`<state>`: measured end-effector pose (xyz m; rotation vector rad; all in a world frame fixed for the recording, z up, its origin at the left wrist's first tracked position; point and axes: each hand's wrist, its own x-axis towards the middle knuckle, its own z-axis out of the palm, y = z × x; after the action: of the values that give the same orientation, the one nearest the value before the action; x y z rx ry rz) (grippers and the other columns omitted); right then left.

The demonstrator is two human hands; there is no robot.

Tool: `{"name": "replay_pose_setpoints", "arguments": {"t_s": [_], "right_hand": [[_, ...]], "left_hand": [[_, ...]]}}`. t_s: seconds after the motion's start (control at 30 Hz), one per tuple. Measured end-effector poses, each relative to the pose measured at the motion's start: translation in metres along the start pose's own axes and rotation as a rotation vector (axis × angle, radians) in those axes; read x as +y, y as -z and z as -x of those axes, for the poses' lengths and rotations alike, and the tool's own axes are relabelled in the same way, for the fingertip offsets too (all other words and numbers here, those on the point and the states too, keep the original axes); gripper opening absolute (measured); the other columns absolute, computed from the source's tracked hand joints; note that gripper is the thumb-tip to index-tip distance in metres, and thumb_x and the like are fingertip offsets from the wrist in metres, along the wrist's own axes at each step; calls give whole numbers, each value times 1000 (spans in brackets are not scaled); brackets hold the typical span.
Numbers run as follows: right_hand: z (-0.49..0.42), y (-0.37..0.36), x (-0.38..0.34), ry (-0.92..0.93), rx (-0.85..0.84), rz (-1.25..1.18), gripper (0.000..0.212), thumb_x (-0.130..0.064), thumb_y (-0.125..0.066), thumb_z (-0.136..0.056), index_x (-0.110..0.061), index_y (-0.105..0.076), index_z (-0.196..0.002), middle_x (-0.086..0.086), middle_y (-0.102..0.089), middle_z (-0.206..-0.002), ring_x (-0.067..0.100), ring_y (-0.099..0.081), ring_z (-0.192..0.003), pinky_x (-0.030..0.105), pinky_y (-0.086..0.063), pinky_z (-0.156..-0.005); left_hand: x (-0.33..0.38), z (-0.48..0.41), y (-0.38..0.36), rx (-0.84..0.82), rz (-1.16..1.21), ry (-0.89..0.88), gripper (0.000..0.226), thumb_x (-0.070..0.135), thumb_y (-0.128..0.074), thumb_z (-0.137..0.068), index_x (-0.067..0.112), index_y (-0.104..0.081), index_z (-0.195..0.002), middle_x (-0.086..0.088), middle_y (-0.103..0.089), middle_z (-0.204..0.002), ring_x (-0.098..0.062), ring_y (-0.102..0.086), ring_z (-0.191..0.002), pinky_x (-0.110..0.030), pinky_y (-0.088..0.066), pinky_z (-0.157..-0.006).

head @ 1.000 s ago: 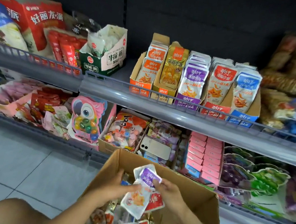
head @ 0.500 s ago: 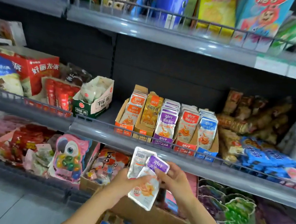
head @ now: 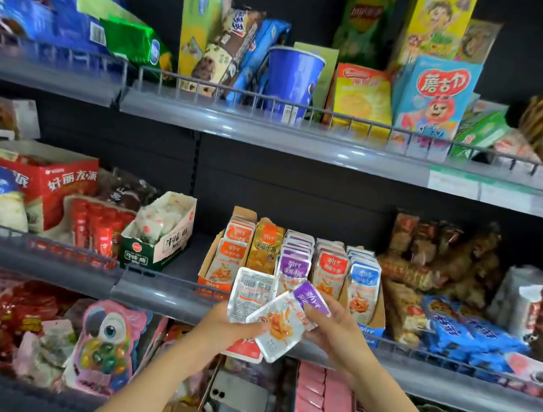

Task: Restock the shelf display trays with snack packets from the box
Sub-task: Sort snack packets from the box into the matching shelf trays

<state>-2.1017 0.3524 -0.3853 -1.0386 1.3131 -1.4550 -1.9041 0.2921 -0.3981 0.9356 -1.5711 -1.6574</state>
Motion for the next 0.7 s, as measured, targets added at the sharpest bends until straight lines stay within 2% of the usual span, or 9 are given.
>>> {"name": "replay_pose_setpoints", "arguments": {"t_s": [0.07,0.13,0.23,0.37,0.47,0.57,0.67,0.7], "right_hand": [[-7,4,-5,42,54,112,30,-12,-64,-87,-18,-59,-116,5,-73,-99,18,-71,-88,29,-57,-70],[-18,9,-12,95,101,146,29,-12,-65,-87,-22,-59,-114,6,-71,-104,19,-71,-90,31,-58,-69],[-44,22,-29,188,208,186,24,-12,-64,-88,-29,-58,-104,10,-67,-109,25,-68,-95,43,-58,-79],[-82,27,-48,291,305,343,31,-18,-63,-89,-26,-51,-116,3,-63,-109,18,-64,-97,33,-56,-79],[-106,23,-45,322,264,559,38,-16,-63,-89,-19,-51,-124,-1,-59,-110,13,-60,-98,20,-52,-71],[-121,21,-30,287,147,735,42,-14,-64,-88,-16,-52,-128,3,-60,-120,16,-60,-106,24,-52,-81],[-123,19,-13,244,47,924,47,-18,-68,-86,-17,-51,-130,0,-58,-124,11,-58,-102,11,-46,-75],[-123,19,-8,237,46,962,51,-20,-70,-84,-18,-49,-131,1,-58,-125,13,-58,-105,13,-47,-78]], "left_hand": [[0,-10,1,37,0,20,31,23,-75,-79,19,-65,-108,-1,-72,-105,-14,-69,-93,-27,-53,-83],[1,-18,5,114,16,47,24,31,-66,-85,21,-62,-107,-1,-72,-102,-16,-69,-91,-28,-53,-80],[1,-28,15,156,43,67,17,35,-59,-90,26,-58,-105,-1,-71,-102,-18,-69,-90,-29,-53,-78],[-1,-36,24,188,46,70,21,31,-61,-90,27,-56,-109,-5,-70,-106,-22,-68,-93,-35,-54,-84],[-4,-40,23,178,11,70,22,30,-63,-88,30,-57,-109,-3,-71,-104,-20,-69,-90,-31,-55,-76],[-7,-45,22,188,-31,79,22,30,-66,-86,29,-58,-106,-1,-71,-100,-18,-70,-87,-28,-54,-71],[-10,-53,22,202,-69,83,23,30,-67,-85,29,-57,-106,0,-70,-102,-18,-69,-88,-28,-54,-72],[-10,-54,21,208,-70,85,25,30,-67,-85,29,-57,-108,1,-70,-102,-17,-69,-88,-27,-53,-71]]}}
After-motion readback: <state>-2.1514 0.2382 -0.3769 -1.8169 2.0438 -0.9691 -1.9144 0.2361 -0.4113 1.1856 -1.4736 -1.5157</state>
